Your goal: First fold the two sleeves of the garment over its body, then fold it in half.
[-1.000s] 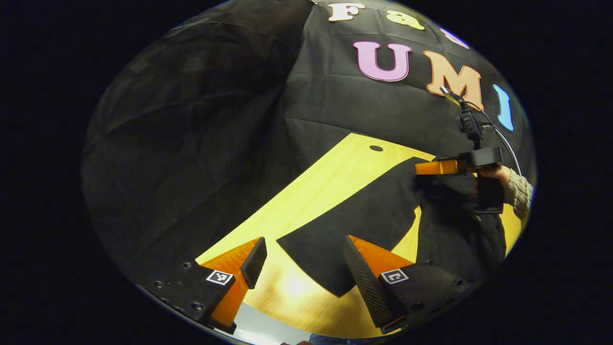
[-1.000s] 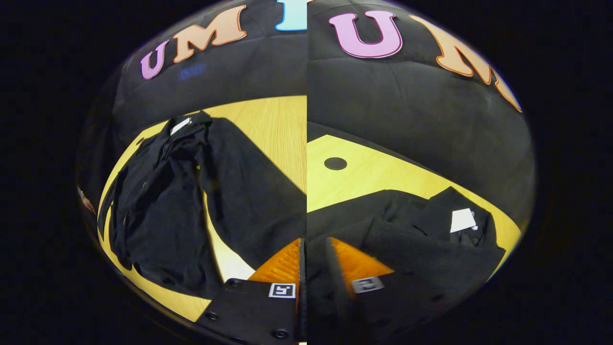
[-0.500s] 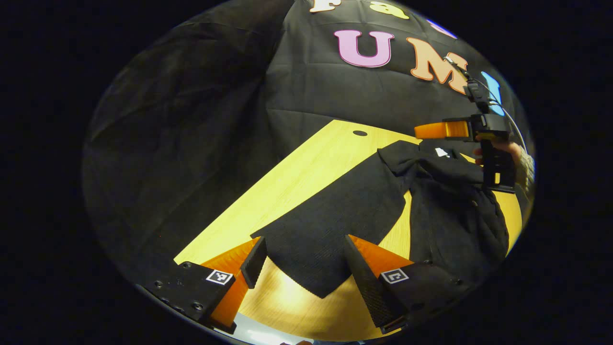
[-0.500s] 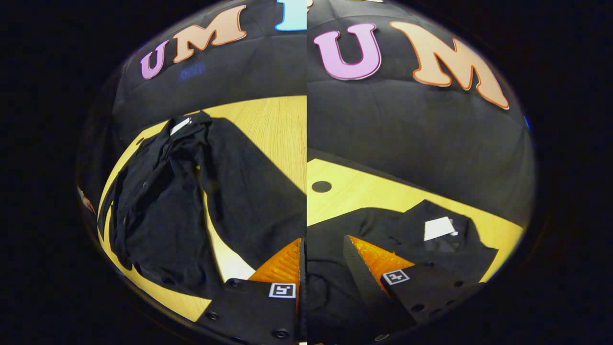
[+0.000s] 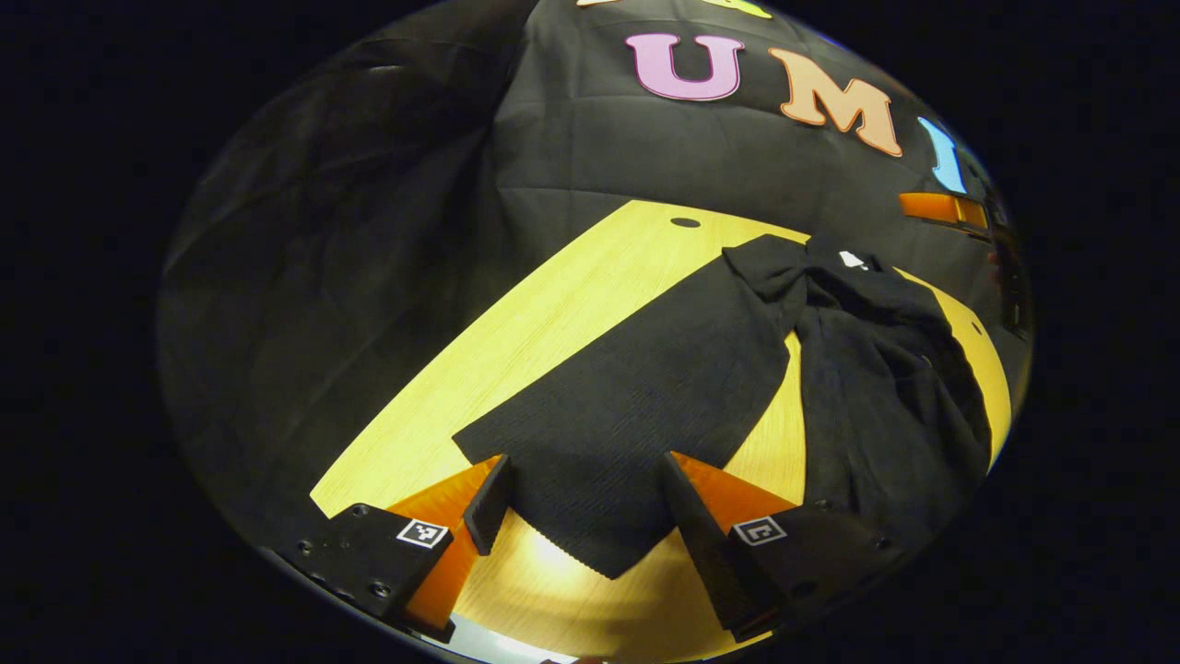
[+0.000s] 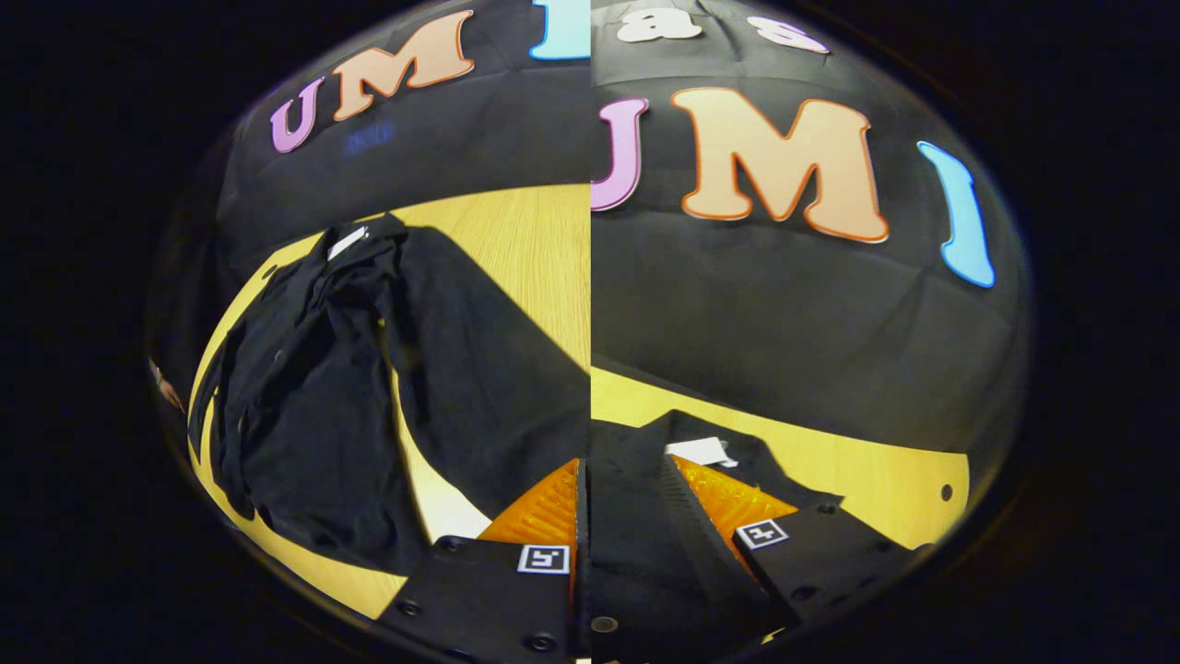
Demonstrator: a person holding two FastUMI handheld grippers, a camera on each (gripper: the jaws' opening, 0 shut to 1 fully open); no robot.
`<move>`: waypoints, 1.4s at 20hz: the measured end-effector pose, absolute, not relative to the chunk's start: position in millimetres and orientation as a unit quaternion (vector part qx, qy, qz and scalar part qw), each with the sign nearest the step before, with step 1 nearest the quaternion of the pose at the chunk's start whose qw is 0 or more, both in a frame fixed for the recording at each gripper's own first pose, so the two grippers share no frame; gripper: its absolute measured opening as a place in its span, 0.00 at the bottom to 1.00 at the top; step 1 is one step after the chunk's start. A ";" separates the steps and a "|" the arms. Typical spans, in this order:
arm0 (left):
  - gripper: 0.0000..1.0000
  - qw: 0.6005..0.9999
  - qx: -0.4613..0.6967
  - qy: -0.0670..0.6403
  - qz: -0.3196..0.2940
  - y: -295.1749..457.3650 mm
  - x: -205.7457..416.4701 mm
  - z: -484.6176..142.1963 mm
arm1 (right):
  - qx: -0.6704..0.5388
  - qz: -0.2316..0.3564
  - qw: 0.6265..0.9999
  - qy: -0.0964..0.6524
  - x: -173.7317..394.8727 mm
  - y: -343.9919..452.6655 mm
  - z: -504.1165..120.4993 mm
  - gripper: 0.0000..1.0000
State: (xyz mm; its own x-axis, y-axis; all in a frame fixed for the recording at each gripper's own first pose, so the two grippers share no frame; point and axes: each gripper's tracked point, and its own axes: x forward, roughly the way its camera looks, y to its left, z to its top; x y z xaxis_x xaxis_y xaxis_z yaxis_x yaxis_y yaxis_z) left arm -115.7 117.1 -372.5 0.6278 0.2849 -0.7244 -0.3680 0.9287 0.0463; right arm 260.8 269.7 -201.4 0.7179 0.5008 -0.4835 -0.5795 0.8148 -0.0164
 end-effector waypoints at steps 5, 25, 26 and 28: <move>0.96 0.899 -0.046 0.398 0.176 114.5 -114.5 -375.6 | -0.091 0.215 0.947 0.220 251.3 197.3 -182.5 0.50; 0.17 0.881 -0.049 0.452 0.129 82.5 -104.5 -384.4 | -0.054 0.002 0.979 0.198 118.7 -6.4 -119.2 0.49; 0.12 0.881 -0.049 0.453 0.129 81.7 -104.3 -384.7 | -0.051 -0.004 0.979 0.197 112.3 -10.9 -117.8 0.49; 0.08 0.882 -0.050 0.450 0.129 80.7 -103.3 -383.7 | -0.049 -0.015 0.981 0.188 104.2 -18.7 -113.5 0.49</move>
